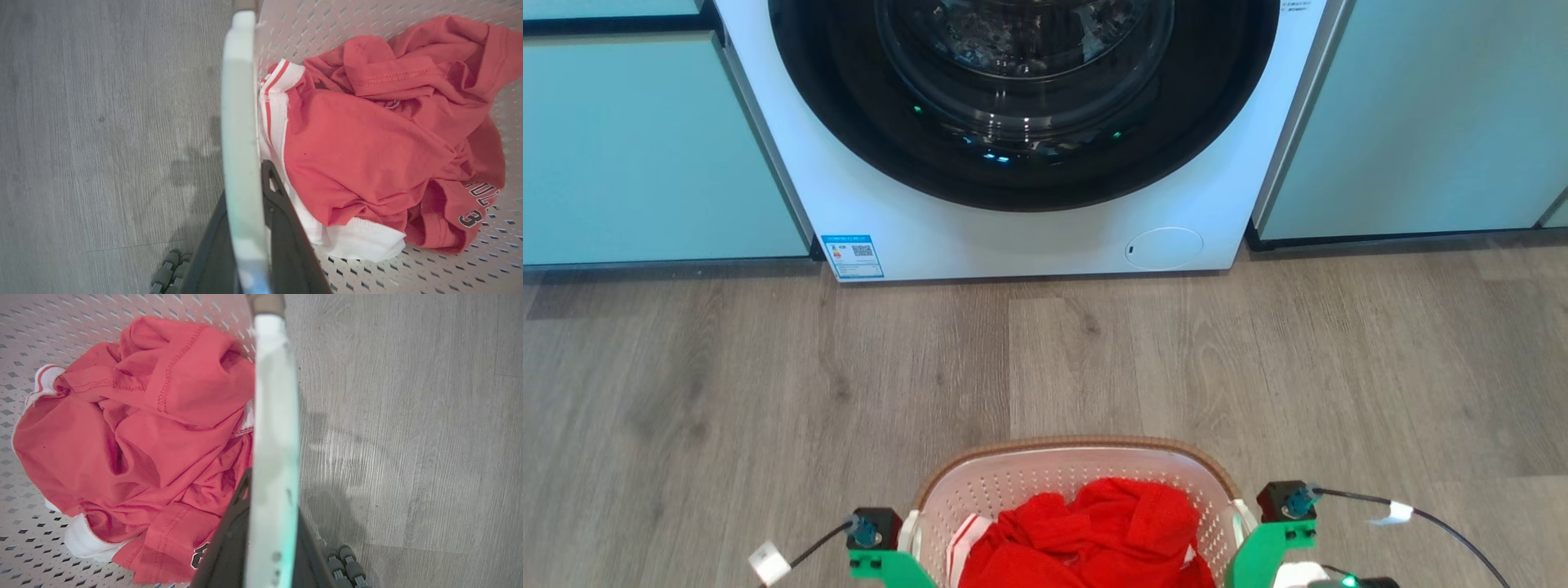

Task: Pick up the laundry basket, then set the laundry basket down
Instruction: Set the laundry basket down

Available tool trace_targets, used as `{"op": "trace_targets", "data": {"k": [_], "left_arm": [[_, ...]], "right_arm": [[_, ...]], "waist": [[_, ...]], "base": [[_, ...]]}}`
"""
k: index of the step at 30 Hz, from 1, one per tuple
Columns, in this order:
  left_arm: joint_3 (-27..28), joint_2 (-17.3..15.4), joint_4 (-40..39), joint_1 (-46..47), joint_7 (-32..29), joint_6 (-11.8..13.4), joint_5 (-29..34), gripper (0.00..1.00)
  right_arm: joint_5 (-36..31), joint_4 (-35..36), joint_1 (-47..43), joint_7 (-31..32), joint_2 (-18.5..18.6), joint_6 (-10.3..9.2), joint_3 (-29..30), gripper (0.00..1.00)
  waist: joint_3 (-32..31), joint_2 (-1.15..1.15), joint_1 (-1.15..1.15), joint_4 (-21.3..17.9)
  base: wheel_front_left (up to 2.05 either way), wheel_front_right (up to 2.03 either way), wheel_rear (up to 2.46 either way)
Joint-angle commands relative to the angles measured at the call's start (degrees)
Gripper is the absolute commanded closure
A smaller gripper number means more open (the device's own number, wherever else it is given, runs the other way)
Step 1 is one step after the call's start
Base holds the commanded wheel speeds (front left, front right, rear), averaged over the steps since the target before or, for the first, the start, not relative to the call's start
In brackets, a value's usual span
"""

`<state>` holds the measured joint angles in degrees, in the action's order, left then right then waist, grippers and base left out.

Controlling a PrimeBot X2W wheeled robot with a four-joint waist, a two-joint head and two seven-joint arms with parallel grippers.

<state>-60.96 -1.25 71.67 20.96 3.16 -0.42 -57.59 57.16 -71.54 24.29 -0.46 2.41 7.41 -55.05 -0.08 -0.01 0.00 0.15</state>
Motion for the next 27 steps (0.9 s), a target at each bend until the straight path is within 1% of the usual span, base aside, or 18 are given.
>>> {"op": "trace_targets", "data": {"k": [1,6,11,20,21,27], "left_arm": [[0.5,-1.6,0.2,2.1,0.9,0.6,-0.3,1.00],[0.3,-1.6,0.0,2.6,1.5,0.7,-0.5,1.00],[0.0,-1.6,-0.1,4.5,2.3,0.9,-0.6,1.00],[-0.2,-1.6,0.3,10.9,3.8,0.9,-0.1,1.00],[-0.2,-1.6,0.3,10.9,3.8,0.9,-0.1,1.00],[-0.2,-1.6,0.9,17.0,4.7,0.7,0.5,1.00]], "right_arm": [[0.4,0.5,1.9,-1.0,0.5,0.08,-0.9,1.00],[1.1,0.5,2.6,-1.6,0.5,0.08,-1.8,1.00],[1.4,0.1,5.0,-2.5,0.5,0.08,-2.5,1.00],[1.0,-0.7,12.0,-4.3,0.5,0.08,-3.3,1.00],[1.0,-0.7,12.0,-4.3,0.5,0.08,-3.3,1.00],[0.5,-1.2,17.8,-5.3,0.5,0.08,-3.2,1.00]], "waist": [[0.1,0.01,0.00,0.0],[1.0,0.01,0.00,-0.2],[3.8,0.01,0.00,-0.2],[11.8,0.01,0.00,-0.1],[11.8,0.01,0.00,-0.1],[18.5,0.01,0.00,0.1]], "base": [[0.00,0.00,0.00],[0.00,0.00,0.00],[0.00,0.00,0.00],[0.00,0.00,0.00],[0.00,0.00,0.00],[0.00,0.00,0.00]]}}
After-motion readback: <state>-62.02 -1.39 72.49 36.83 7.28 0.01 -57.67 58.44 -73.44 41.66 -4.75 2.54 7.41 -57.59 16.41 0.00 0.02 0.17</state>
